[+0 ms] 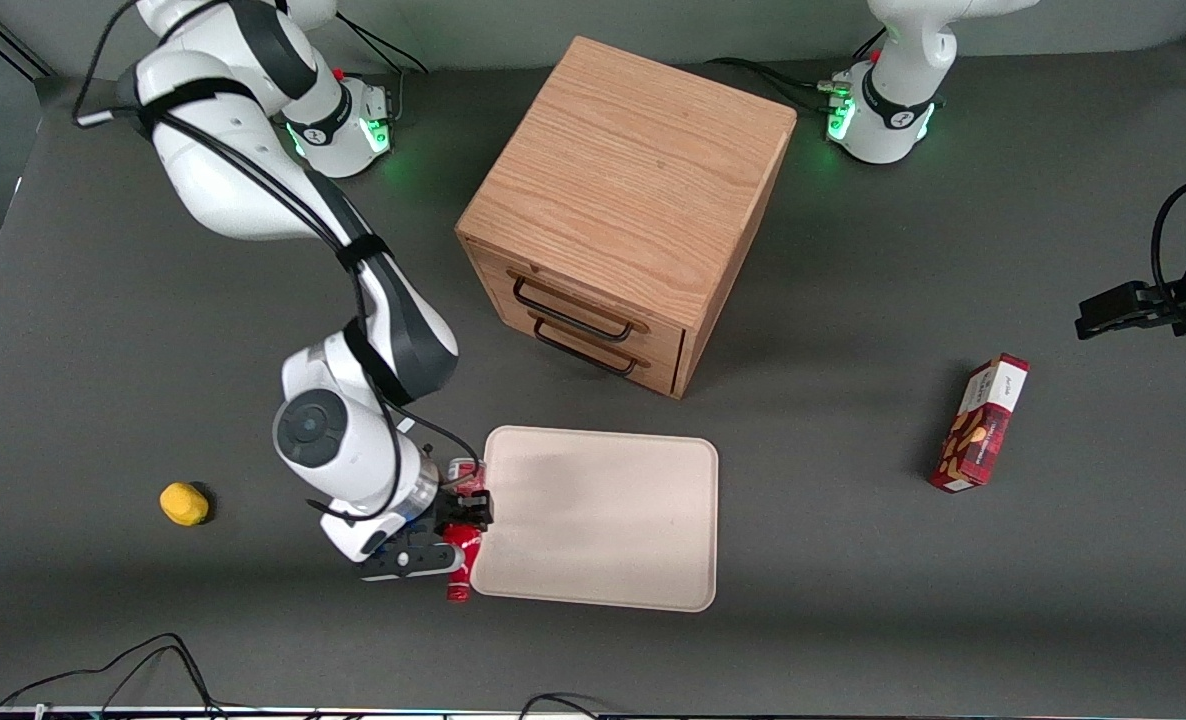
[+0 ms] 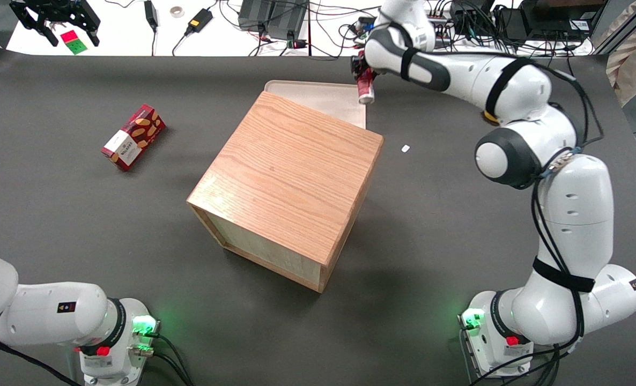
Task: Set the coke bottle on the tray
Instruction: 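Lower the bottle onto the tray's edge region, then open the right gripper to release the bottle on the tray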
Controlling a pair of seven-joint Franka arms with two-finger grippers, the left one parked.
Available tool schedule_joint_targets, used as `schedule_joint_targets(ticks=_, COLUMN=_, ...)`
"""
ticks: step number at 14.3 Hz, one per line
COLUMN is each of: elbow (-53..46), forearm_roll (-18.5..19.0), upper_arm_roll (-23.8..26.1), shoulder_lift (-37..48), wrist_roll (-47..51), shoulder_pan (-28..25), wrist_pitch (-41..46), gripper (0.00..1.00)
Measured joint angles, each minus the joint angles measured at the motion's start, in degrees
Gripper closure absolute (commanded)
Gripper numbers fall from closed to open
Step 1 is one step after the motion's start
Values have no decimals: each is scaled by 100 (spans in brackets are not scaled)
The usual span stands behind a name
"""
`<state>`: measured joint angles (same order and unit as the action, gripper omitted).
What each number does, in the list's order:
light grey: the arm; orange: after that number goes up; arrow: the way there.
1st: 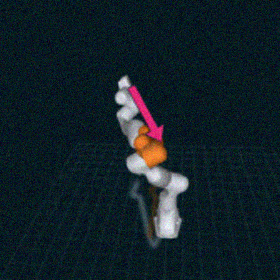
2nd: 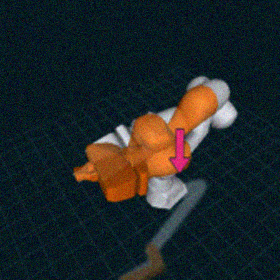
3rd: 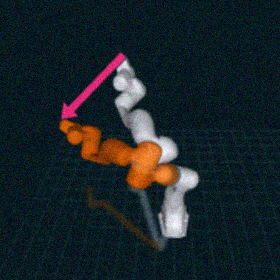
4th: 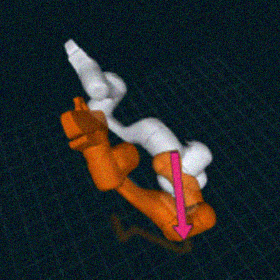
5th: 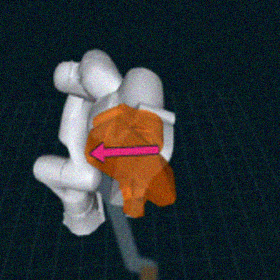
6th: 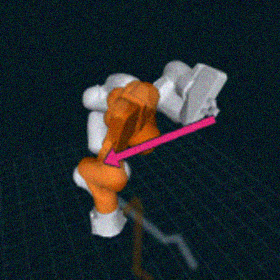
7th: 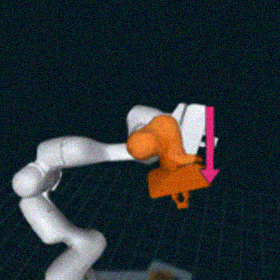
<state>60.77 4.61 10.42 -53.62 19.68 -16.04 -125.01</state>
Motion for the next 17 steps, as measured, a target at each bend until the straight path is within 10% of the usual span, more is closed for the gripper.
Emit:
schedule_joint_targets(ticks=6, elbow=-19, forearm_roll=0, upper_arm_roll=117, shoulder_lift=-684, wrist_roll=286, shoulder_pan=-37, wrist_pitch=-885, gripper=69)
schedule_joint_targets(ticks=8, elbow=-24, forearm_roll=0, upper_arm_roll=123, shoulder_lift=-822, wrist_roll=338, shoulder_pan=-43, wrist_pitch=-1013, gripper=34)
schedule_joint_targets(ticks=9, elbow=-28, forearm_roll=0, upper_arm_roll=123, shoulder_lift=-838, wrist_roll=379, shoulder_pan=-43, wrist_pitch=-1020, gripper=0)
schedule_joint_targets(ticks=17, elbow=-29, forearm_roll=1, upper_arm_roll=114, shoulder_lift=-678, wrist_roll=465, shoulder_pan=-44, wrist_pitch=-1093, gripper=0)
